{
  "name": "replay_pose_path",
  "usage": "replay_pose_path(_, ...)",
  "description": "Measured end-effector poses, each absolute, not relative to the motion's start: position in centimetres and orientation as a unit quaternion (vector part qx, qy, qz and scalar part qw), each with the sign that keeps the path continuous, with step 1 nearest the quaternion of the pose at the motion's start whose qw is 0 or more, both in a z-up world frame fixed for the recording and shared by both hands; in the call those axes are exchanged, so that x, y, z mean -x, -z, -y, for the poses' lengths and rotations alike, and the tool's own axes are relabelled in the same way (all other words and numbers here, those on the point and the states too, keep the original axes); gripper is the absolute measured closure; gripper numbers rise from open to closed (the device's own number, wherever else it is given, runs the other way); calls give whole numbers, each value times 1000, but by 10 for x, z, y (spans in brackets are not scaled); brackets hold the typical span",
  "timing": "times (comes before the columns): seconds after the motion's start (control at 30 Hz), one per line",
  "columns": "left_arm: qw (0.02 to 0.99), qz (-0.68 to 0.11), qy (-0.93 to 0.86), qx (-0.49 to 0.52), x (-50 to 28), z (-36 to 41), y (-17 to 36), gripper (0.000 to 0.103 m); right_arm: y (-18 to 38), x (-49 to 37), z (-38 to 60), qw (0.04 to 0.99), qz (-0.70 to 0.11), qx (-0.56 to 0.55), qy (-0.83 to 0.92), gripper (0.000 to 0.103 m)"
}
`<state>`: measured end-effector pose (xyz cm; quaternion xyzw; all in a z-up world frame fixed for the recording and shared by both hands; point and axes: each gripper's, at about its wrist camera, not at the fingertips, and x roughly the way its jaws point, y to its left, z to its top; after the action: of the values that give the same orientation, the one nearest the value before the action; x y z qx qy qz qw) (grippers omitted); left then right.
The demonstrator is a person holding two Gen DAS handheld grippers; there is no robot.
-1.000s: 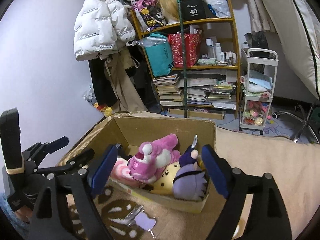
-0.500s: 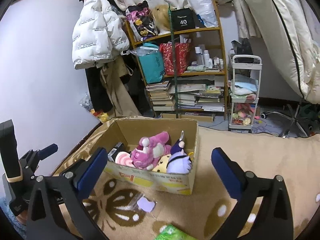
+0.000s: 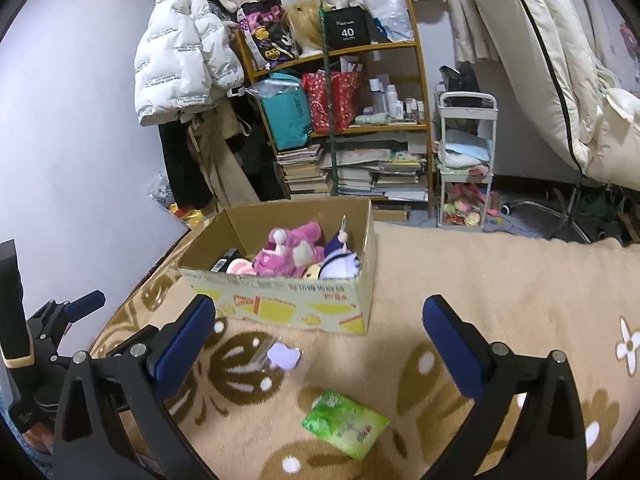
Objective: Organize soft objects
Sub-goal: 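Move both tools back toward the clear bag and green tissue pack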
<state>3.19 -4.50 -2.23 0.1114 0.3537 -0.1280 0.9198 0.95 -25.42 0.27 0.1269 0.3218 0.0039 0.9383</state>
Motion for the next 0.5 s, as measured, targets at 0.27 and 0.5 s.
replay_pose_path(0.27, 913, -363, 153, -109, -29, 46, 27, 4, 11, 3, 254, 914, -373, -159, 13, 0)
replay_pose_path(0.5, 905, -381, 160, -104, -37, 49, 37, 4, 23, 0, 253, 906, -393, -154, 22, 0)
